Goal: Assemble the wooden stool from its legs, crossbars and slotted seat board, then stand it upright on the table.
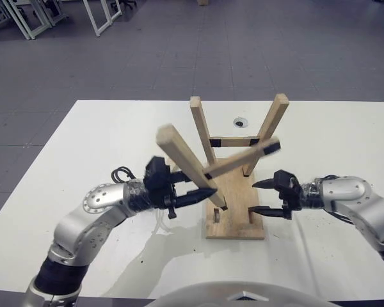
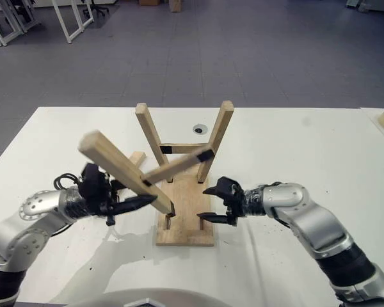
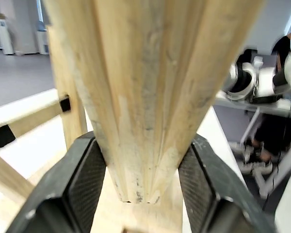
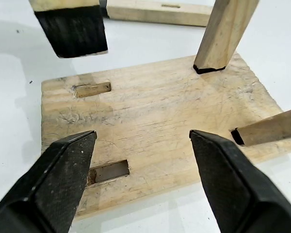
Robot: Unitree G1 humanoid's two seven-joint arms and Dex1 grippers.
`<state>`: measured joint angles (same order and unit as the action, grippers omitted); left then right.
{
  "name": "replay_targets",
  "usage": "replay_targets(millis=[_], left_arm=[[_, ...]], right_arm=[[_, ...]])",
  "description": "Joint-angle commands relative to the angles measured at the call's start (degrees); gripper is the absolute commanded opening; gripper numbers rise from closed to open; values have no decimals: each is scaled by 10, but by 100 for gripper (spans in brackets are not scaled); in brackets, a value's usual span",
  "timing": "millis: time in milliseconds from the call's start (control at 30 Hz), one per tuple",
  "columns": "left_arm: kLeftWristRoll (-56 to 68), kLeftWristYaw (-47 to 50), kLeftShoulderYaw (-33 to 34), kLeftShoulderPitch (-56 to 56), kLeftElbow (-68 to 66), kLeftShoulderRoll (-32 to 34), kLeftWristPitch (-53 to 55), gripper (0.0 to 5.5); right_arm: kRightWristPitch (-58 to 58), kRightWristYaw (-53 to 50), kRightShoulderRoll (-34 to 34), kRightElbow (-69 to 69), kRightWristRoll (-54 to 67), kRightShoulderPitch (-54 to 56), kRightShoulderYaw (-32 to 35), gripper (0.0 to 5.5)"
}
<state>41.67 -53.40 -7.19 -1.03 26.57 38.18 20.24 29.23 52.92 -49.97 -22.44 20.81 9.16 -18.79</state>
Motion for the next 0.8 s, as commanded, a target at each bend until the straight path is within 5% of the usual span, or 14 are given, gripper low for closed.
replay_targets(millis=[33,267,800], left_arm=[[-63,-35,-20,1,-59,-23,-64,208],[-87,-95,-33,13,-100,-32,-81,208],[-100,-145,-24,32,-118,8,-38,205]], right_arm=[[-34,-6,12,14,-67,-9,-35,354],[-117,0,14,121,-171,-22,-75,354],[-160,0,19,157,-192,-65,-73,354]])
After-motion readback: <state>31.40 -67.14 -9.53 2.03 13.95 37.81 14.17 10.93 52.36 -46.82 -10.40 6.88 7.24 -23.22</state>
